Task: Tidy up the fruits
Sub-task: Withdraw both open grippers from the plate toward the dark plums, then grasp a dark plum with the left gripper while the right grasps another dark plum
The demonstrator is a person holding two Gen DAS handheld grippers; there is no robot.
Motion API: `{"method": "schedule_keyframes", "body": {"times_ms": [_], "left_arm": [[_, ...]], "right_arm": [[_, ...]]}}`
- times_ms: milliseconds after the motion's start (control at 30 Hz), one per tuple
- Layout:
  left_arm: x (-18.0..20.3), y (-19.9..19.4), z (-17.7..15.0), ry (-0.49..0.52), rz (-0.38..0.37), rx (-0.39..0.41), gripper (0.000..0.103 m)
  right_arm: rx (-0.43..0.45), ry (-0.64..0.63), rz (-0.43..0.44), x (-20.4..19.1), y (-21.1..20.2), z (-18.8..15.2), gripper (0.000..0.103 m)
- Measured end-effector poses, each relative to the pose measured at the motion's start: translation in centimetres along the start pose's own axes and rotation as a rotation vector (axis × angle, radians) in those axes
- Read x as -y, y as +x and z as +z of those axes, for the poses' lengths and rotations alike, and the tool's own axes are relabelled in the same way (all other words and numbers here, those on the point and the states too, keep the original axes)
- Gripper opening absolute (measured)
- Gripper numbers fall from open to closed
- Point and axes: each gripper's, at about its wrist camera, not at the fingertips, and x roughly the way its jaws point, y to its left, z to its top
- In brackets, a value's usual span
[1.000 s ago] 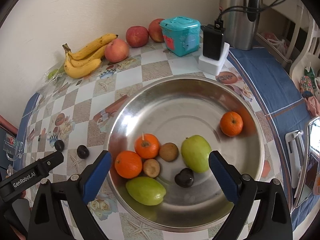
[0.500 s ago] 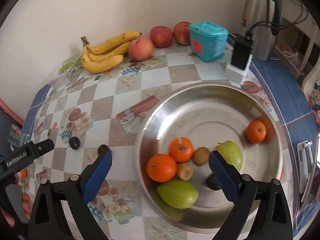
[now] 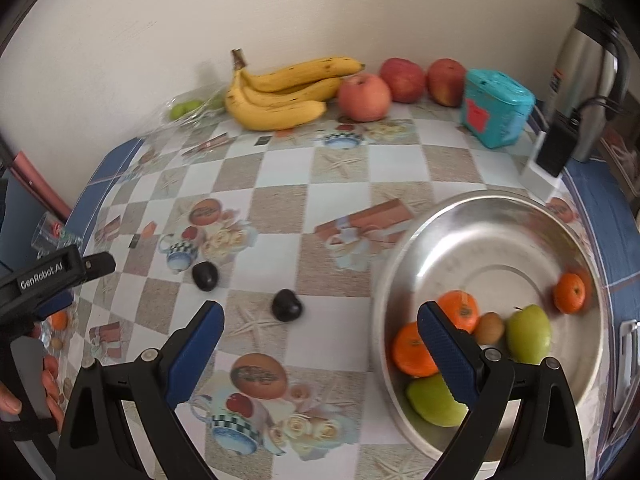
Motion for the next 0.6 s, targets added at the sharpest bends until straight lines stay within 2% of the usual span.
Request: {"method": "schedule_keyframes", "body": {"times_ms": [300,600], "left_arm": [[0.1,0.9,0.0,0.001,-0.022,-0.024,0.103],[2.6,1.6,-0.4,0.104,-0.032,-0.012,0.103]], "right_arm": [[-0.027,-0.041,0.01,-1.8,1.3,-0.2,0.097],[-0.074,-0.058,0.007,-2.2,3.0,-0.8,0.097]]}}
